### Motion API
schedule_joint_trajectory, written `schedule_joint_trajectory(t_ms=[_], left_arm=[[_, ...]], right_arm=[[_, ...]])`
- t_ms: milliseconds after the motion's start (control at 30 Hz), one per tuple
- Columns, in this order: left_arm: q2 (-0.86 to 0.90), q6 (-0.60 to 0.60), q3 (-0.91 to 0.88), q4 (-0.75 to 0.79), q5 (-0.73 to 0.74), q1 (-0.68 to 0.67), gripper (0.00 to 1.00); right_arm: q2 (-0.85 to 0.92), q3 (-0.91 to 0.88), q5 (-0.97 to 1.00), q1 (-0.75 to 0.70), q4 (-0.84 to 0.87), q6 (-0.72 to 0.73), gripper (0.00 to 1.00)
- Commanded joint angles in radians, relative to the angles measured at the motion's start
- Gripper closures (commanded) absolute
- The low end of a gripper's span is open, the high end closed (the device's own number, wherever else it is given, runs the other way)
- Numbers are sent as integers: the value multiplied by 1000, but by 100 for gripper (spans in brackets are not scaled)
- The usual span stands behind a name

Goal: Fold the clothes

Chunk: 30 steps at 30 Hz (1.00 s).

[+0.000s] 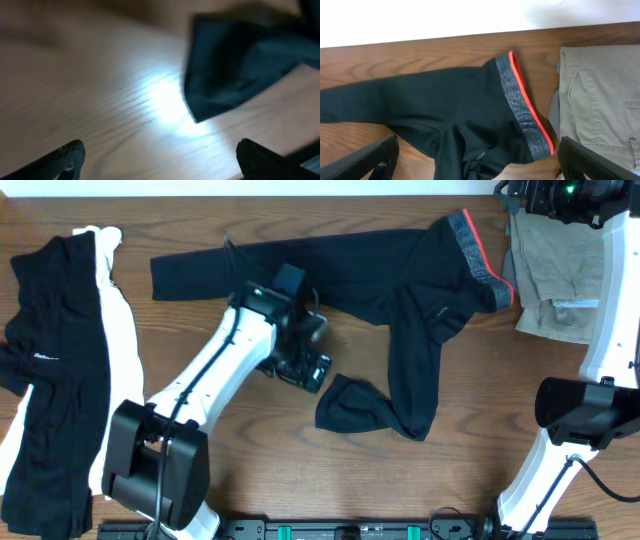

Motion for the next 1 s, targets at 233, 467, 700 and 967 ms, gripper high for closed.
schedule_joint_trajectory(t_ms=[233, 467, 700, 967], left_arm=[[29, 221, -54, 31, 240, -79, 2], [71, 181, -53, 126, 80, -152, 2], [139, 167, -53, 130, -1, -183, 5], [154, 126, -53, 221, -16, -206, 52]], right_arm=[[2, -2, -7, -5, -8, -16, 1], [2, -2, -7, -5, -25, -17, 1], [2, -2, -3, -5, -28, -23, 2], [2, -2, 5, -5, -29, -32, 2]])
